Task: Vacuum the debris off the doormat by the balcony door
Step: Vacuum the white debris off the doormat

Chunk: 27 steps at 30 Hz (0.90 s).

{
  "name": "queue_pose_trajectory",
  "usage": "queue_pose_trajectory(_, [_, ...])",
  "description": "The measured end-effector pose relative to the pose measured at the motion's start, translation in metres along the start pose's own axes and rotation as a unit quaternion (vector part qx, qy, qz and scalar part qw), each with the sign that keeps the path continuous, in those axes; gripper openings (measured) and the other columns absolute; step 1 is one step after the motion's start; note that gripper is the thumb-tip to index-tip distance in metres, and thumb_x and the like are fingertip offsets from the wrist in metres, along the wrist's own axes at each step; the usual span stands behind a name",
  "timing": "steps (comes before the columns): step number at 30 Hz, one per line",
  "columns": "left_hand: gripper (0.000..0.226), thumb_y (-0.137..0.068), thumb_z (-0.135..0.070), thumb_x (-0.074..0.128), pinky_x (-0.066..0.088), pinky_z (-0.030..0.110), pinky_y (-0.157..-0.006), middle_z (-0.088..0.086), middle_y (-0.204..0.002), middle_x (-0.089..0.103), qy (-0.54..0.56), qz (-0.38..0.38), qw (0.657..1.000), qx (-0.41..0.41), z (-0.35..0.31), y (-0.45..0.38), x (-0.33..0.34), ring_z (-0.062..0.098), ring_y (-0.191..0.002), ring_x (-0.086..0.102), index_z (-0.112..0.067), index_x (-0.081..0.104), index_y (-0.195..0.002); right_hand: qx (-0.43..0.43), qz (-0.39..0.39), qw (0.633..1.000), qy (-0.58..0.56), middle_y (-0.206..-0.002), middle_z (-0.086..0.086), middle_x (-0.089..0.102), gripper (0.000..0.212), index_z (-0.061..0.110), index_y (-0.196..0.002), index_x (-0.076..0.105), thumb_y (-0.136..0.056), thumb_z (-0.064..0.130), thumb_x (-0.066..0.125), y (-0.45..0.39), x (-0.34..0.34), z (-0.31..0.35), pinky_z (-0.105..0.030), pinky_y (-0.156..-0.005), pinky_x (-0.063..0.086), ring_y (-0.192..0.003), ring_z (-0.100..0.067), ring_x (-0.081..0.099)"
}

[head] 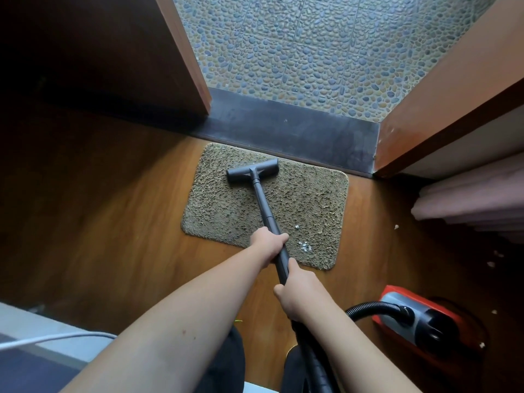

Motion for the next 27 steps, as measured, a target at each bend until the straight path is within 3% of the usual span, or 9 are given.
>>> queue_pose_trajectory(3, [0.04,-0.081,-0.032,0.069,0.06,0.039,-0.065,0.012,-0.109,0.062,-0.015,0.002,1.0,-0.005,0.011,0.014,0.01,0.03,-0.09,0.065,-0.012,0.054,-0.112,0.005,0.012,1.0,0.0,-0.127,-0.012,0.055,0.063,0.018,-0.149,0.02,-0.092,0.027,0.046,0.014,0.008,-0.014,-0.032,-0.082,0.047,-0.11,-0.03,0.059])
queue_pose_trajectory(6, [0.037,-0.083,-0.032,0.067,0.048,0.027,-0.049,0.008,-0.109,0.062,-0.031,0.007,0.999,0.002,0.021,0.025,0.022,0.026,-0.085,0.061,-0.011,0.057,-0.112,0.003,0.023,1.0,0.0,-0.131,-0.012,0.054,0.068,0.02,-0.153,0.012,-0.093,0.028,0.044,0.028,0.014,-0.026,-0.033,-0.09,0.048,-0.113,-0.029,0.057])
queue_pose_trajectory(11, [0.035,-0.084,-0.032,0.067,0.042,0.025,-0.044,0.007,-0.108,0.061,-0.027,0.007,1.0,0.0,0.027,0.036,0.025,0.025,-0.085,0.06,-0.014,0.056,-0.112,0.009,0.026,1.0,0.002,-0.133,-0.009,0.053,0.069,0.023,-0.154,0.008,-0.095,0.031,0.042,0.038,0.014,-0.032,-0.032,-0.092,0.045,-0.116,-0.028,0.056])
queue_pose_trajectory(20, [0.028,-0.084,-0.031,0.066,0.043,0.024,-0.049,0.004,-0.101,0.058,-0.016,-0.004,1.0,0.013,0.018,0.031,0.012,0.023,-0.082,0.059,-0.018,0.051,-0.104,0.006,0.013,1.0,-0.004,-0.13,-0.007,0.055,0.065,0.024,-0.153,0.013,-0.095,0.032,0.043,0.03,0.01,-0.021,-0.03,-0.085,0.044,-0.113,-0.026,0.057])
queue_pose_trajectory(25, [0.036,-0.084,-0.03,0.066,0.052,0.03,-0.061,0.003,-0.103,0.058,-0.023,-0.006,1.0,0.013,0.014,0.021,0.004,0.023,-0.085,0.06,-0.015,0.054,-0.114,0.006,0.011,1.0,-0.004,-0.131,-0.005,0.054,0.065,0.025,-0.153,0.012,-0.095,0.032,0.042,0.024,0.007,-0.012,-0.029,-0.077,0.035,-0.116,-0.025,0.056])
queue_pose_trajectory(27, [0.035,-0.082,-0.031,0.067,0.056,0.033,-0.069,0.004,-0.106,0.061,-0.023,-0.013,1.0,0.018,0.008,0.014,-0.001,0.025,-0.088,0.062,-0.016,0.055,-0.11,0.004,0.008,1.0,-0.013,-0.132,-0.006,0.053,0.065,0.025,-0.152,0.013,-0.095,0.032,0.043,0.019,0.003,-0.005,-0.029,-0.079,0.039,-0.116,-0.025,0.056])
Point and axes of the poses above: each hand's wrist, its own y-axis away from the middle knuckle, its own x-axis out of the palm, z = x × y, the point moved 10 cm from there along -y, towards the middle knuckle
